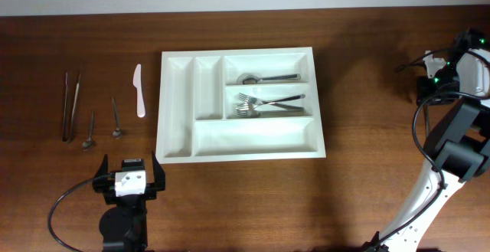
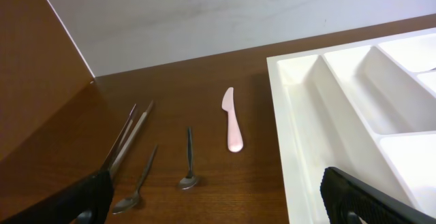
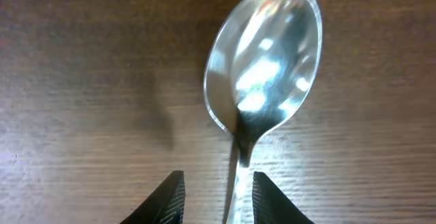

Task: Pack container
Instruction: 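Lift the second spoon with the right gripper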

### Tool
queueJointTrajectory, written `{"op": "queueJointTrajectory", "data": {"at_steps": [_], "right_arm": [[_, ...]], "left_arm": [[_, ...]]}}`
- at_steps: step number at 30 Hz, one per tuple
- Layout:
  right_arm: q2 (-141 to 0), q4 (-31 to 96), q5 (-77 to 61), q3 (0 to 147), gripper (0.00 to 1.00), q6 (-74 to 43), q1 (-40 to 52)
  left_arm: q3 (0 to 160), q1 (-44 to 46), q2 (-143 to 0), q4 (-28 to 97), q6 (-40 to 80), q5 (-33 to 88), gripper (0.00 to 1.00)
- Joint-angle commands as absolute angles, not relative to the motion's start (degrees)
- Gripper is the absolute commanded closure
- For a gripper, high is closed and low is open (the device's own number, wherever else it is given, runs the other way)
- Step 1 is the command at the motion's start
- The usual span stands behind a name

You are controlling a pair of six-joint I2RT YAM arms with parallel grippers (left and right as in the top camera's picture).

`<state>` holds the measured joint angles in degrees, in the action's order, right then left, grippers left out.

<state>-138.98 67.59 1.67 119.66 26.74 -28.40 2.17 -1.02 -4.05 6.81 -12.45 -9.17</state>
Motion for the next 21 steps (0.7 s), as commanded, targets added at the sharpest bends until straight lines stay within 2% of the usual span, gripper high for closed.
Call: {"op": "queueJointTrajectory", "data": {"at_steps": [1,21], "right_arm": [[-139.35,66.94,2.02,119.24,0.66,26.04,-28.27],[-139.35,65.71,1.96,118.89,0.65,26.04,-30.04]], "left_arm": [[1.85,-0.75,-3.57,6.66,-12.93,-8.58,0.01],[1.85,-0.75,-3.57,6.66,-12.93,-8.58,0.01]]}}
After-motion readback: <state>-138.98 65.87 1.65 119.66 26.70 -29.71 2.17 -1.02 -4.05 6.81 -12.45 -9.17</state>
